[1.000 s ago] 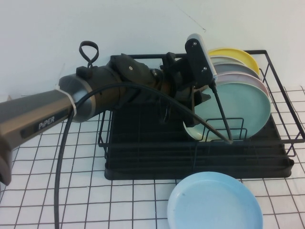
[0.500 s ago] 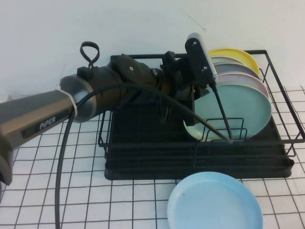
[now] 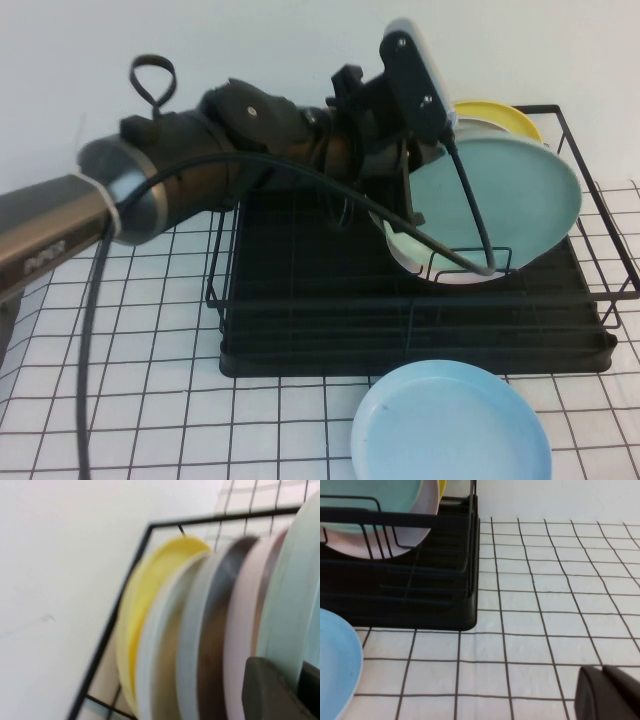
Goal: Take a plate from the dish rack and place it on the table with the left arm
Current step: Grasp the plate from the shelf, then place the plate from the table
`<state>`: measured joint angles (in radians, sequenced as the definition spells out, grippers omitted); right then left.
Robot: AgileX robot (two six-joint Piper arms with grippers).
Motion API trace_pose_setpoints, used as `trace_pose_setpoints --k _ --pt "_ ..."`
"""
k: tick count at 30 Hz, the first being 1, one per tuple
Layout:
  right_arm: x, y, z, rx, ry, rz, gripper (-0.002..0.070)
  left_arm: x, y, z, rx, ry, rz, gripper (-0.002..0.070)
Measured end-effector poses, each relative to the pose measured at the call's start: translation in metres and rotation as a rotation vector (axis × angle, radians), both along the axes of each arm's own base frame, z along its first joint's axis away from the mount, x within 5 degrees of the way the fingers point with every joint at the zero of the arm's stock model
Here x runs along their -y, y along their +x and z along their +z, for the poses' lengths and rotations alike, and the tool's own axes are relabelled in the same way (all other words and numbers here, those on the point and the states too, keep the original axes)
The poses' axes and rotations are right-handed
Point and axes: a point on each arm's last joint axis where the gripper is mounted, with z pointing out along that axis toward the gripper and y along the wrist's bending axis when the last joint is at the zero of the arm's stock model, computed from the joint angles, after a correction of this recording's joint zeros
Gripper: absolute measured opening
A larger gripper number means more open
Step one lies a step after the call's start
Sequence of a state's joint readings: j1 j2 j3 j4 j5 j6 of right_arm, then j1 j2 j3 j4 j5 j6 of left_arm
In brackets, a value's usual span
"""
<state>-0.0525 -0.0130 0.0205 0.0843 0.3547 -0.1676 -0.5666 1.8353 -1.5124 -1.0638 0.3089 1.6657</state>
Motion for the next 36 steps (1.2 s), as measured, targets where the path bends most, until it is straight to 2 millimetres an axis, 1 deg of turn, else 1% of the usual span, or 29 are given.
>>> trace_pose_setpoints --k 7,10,14,16,20,24,26,30,33,36 --pt "0.000 0.000 0.000 0.000 0.000 0.000 -0.0003 -0.009 -0.016 0.036 0.035 -0.070 0.000 0.0036" --pt "0.000 0.000 0.000 0.000 0.000 0.000 -0.0003 -0.012 -0.025 0.052 0.023 -0.116 -0.007 0.0014" --pt "0.000 0.000 0.000 0.000 0.000 0.000 -0.0003 -0.018 -0.039 0.072 0.004 -0.179 -0.012 0.0007" --pt "0.000 0.000 0.000 0.000 0.000 0.000 -0.0003 -0.021 -0.045 0.081 -0.027 -0.227 0.000 0.0007" --pt "0.000 0.000 0.000 0.000 0.000 0.000 -0.0003 -0.024 -0.061 0.092 -0.166 -0.294 -0.028 0.0004" --pt "0.000 0.000 0.000 0.000 0.000 0.000 -0.0003 -0.025 -0.075 0.089 -0.313 -0.255 -0.071 0.0004" --pt "0.000 0.000 0.000 0.000 0.000 0.000 -0.0003 -0.026 -0.080 0.083 -0.402 -0.213 -0.085 0.0004" --pt "0.000 0.000 0.000 0.000 0.000 0.000 -0.0003 -0.027 -0.085 0.072 -0.501 -0.148 -0.085 0.0004" --pt "0.000 0.000 0.000 0.000 0.000 0.000 -0.0003 -0.028 -0.087 0.057 -0.571 -0.129 -0.060 0.0004" --pt "0.000 0.000 0.000 0.000 0.000 0.000 -0.0003 -0.030 -0.090 0.032 -0.666 -0.109 -0.024 0.0004"
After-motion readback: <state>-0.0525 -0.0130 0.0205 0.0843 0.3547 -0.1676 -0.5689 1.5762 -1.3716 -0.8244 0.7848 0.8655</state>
